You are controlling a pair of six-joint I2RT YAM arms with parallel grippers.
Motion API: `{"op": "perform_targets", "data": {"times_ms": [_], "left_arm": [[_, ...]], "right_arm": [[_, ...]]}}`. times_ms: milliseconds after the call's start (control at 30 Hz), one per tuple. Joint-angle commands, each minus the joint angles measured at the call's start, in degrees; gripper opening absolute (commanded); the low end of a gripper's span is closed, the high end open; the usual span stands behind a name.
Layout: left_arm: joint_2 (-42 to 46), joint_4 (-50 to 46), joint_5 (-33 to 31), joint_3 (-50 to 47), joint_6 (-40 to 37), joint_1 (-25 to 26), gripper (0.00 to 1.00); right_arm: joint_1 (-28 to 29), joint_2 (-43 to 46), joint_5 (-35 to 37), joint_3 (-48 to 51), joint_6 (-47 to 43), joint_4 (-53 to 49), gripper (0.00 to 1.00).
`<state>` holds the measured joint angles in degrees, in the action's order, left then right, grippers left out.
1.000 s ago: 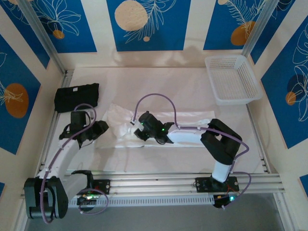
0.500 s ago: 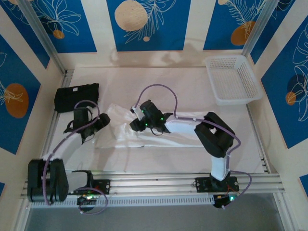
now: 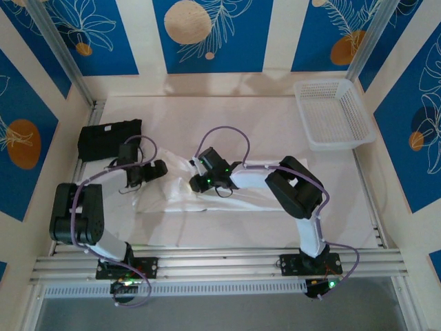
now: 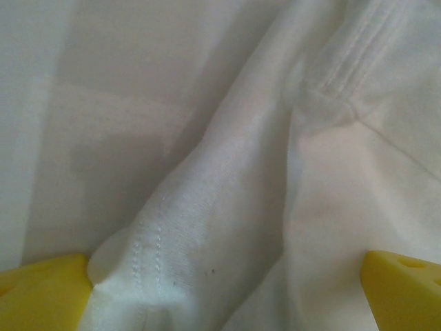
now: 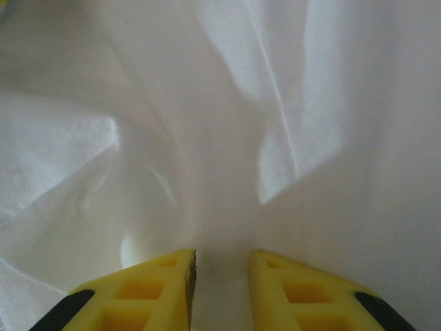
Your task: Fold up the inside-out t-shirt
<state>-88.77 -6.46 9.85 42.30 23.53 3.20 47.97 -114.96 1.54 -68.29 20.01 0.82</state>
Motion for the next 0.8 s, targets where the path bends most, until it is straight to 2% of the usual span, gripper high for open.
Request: {"op": "perform_targets", "data": {"times_ms": [0,100,233,400,533,567,767], "left_arm": [[-2.24,-0.36,6.74,1.55,-3.22,2.59,0.98],[-3.13,0.11,10.38,1.47,-3.39,4.33,0.9],[-2.7,0.3,12.52,0.9,-3.07,5.33,0.7],[-1.56,1.36,11.83,0.1,-2.94,5.45,0.39],[-2.88,1.16,10.23,0.74,-2.9,5.33,0.05],[-2.94,0.95,9.6,0.91,-2.65,5.1,0.0],[1.12,-1.55,4.37,1.53,-1.0,4.27,0.0]], "right_arm": [[0.01,1.49,-1.8,1.14,1.87,-0.92,0.29],[0.04,1.64,-1.72,0.81,1.92,-0.85,0.29],[0.07,1.51,-1.5,0.47,1.79,-0.91,0.29],[-0.15,1.6,-1.22,-0.17,1.52,-1.26,0.29],[-0.2,3.41,-0.18,-0.27,1.04,-1.83,0.32],[-0.24,4.36,0.31,0.01,0.84,-1.94,0.35],[-2.05,13.01,2.45,5.62,0.38,-1.3,0.47]]}}
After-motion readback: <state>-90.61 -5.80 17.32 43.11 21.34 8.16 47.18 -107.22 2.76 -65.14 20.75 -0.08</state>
